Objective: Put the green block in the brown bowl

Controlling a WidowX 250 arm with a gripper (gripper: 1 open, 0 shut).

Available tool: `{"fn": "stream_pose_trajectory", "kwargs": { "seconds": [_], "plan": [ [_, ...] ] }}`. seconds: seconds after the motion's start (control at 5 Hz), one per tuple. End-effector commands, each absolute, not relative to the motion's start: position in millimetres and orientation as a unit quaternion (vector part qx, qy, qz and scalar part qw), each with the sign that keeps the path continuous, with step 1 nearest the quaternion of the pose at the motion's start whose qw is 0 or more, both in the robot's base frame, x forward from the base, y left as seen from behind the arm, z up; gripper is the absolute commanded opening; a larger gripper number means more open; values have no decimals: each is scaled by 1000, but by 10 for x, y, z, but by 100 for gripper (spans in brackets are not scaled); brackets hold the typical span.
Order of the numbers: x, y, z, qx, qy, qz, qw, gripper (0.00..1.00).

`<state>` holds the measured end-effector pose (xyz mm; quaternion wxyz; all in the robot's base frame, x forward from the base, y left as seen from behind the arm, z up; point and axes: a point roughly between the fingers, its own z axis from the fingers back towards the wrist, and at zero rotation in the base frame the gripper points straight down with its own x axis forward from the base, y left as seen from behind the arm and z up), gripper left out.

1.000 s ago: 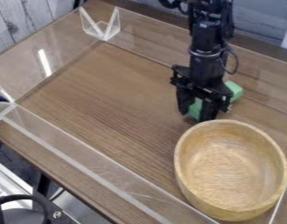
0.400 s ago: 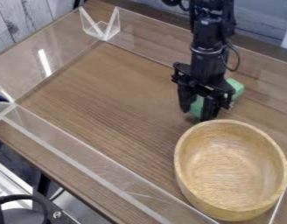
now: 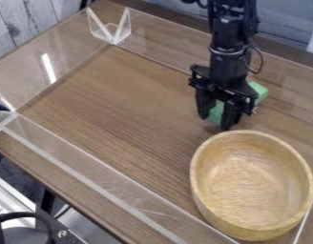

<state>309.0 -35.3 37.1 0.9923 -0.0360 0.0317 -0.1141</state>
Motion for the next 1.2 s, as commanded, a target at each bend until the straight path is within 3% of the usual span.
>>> {"fn": "stream_pose_trajectory", "kwargs": {
  "seconds": [0.0, 0.8, 1.0],
  "plan": [
    [3235, -349, 597, -36, -11, -111, 993, 0],
    [3247, -345, 603, -37, -12, -106, 994, 0],
    [3285, -301, 673, -38, -20, -101, 994, 0]
  ]
}}
